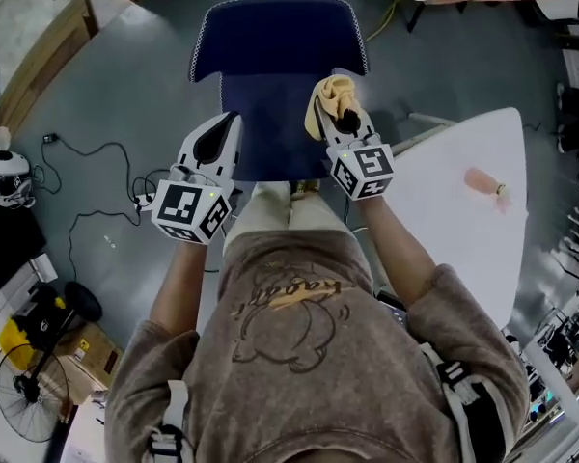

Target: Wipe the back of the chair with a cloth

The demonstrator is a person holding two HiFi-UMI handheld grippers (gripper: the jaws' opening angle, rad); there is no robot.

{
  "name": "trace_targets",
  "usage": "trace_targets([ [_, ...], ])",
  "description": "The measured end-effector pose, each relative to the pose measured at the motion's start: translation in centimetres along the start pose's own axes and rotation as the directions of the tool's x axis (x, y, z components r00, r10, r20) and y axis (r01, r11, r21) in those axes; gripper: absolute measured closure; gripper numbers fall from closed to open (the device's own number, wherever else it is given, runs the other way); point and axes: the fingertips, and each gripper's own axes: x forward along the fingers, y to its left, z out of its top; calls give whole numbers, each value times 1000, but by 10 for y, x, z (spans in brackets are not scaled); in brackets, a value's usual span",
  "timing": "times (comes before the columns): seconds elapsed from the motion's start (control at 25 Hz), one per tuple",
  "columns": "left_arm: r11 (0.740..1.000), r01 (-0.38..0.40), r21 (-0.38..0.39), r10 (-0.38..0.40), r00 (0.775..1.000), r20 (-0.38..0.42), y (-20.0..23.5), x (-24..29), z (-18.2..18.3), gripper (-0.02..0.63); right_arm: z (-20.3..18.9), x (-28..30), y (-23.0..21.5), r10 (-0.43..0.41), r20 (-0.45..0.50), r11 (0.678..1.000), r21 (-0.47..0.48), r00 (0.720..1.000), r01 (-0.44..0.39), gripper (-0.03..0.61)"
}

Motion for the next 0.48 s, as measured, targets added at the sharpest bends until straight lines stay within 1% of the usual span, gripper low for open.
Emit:
trace_targets([
  [0.2,999,7,41,-9,999,47,-34,-18,40,606,42,-33,21,37,37,999,-17,999,-36,508],
  [0.36,997,4,75,-11,996,90,-62,-30,61,606,66,-63,26,58,74,998,-41,996,-55,508],
  [0.48,993,0,118,-14,994,110,-79,-39,72,606,83,-84,26,69,109,996,-63,992,-62,508],
])
